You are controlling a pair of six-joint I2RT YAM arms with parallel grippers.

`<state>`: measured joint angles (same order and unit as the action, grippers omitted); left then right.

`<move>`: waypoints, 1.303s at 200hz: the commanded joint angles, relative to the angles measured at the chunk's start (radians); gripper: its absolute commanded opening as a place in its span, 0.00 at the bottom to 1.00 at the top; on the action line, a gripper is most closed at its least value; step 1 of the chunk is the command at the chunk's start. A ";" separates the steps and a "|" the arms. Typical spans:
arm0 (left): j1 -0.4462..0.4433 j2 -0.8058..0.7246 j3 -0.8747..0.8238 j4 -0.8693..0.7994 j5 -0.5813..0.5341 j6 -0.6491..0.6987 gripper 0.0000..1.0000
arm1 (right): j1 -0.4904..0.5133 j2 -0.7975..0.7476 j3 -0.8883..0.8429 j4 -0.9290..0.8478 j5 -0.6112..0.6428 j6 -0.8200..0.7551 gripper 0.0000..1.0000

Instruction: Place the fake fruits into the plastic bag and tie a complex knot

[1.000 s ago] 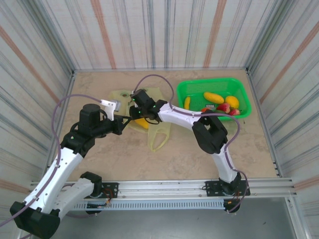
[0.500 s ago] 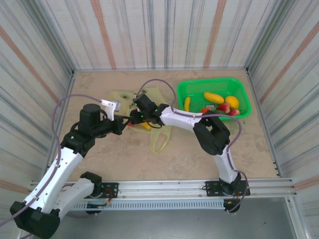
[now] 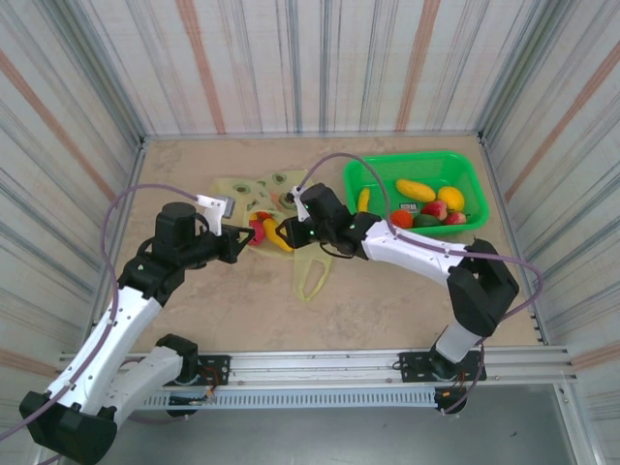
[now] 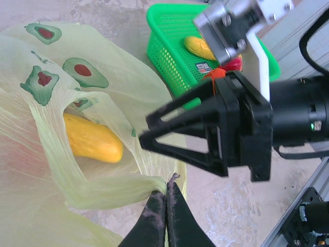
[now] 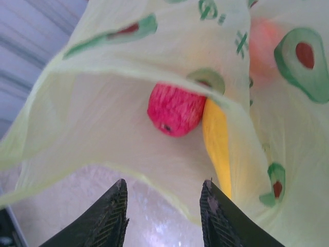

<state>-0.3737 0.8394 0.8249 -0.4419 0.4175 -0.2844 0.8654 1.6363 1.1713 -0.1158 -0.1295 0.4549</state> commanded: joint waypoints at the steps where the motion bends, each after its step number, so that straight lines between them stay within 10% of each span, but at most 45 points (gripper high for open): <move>1: -0.003 -0.013 -0.001 -0.007 -0.017 0.019 0.00 | 0.019 -0.050 -0.078 -0.078 -0.066 -0.071 0.44; 155: -0.003 -0.005 0.001 -0.009 -0.023 0.020 0.00 | 0.152 0.121 -0.191 -0.199 -0.035 -0.199 0.44; 210: -0.002 -0.005 0.001 -0.009 -0.020 0.021 0.00 | 0.149 0.070 -0.190 -0.208 -0.066 -0.217 0.00; 260: -0.001 0.005 0.035 -0.007 -0.046 0.001 0.00 | -0.042 -0.248 -0.140 -0.146 -0.247 -0.073 0.00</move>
<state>-0.3737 0.8398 0.8253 -0.4446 0.3916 -0.2844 0.9222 1.5578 0.9733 -0.3145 -0.2630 0.2733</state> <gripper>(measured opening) 0.058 0.048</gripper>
